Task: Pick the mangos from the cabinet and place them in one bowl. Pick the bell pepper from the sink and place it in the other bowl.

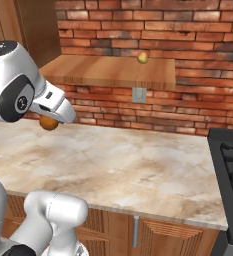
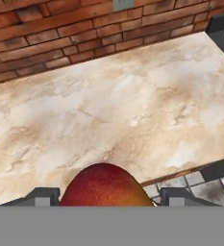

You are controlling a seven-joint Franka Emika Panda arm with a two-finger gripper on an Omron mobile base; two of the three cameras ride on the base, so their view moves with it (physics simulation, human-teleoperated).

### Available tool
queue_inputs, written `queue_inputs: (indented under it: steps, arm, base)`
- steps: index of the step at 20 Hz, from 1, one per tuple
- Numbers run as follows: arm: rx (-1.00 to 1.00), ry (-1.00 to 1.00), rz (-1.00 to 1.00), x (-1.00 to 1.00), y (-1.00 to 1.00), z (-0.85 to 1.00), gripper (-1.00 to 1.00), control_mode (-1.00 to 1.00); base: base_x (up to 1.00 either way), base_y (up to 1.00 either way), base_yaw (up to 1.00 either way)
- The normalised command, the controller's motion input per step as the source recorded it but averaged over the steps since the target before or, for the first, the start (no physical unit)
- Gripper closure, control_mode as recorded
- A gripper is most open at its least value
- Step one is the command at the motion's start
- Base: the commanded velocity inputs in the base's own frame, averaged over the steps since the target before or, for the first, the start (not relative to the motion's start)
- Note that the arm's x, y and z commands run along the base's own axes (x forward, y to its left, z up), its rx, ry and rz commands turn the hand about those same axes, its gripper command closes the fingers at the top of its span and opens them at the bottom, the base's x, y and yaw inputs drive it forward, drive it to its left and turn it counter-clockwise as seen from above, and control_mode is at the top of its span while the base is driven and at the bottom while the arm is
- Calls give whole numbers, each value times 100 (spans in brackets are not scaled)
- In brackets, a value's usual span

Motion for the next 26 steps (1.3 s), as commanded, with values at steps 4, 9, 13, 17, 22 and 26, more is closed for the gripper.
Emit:
queue_inputs:
  steps: [4,9,13,17,22,26]
  arm:
    - [0,0,0,0,0,0,100,100]
    - [0,0,0,0,0,0,100,100]
    - [0,0,0,0,0,0,100,100]
    - [0,0,0,0,0,0,100,100]
    - [0,0,0,0,0,0,100,100]
    - [0,0,0,0,0,0,100,100]
  base:
    - [-17,13,29]
    - [0,9,50]
    - [0,7,50]
    - [-3,14,50]
    - [-37,45,39]
    - [-50,55,31]
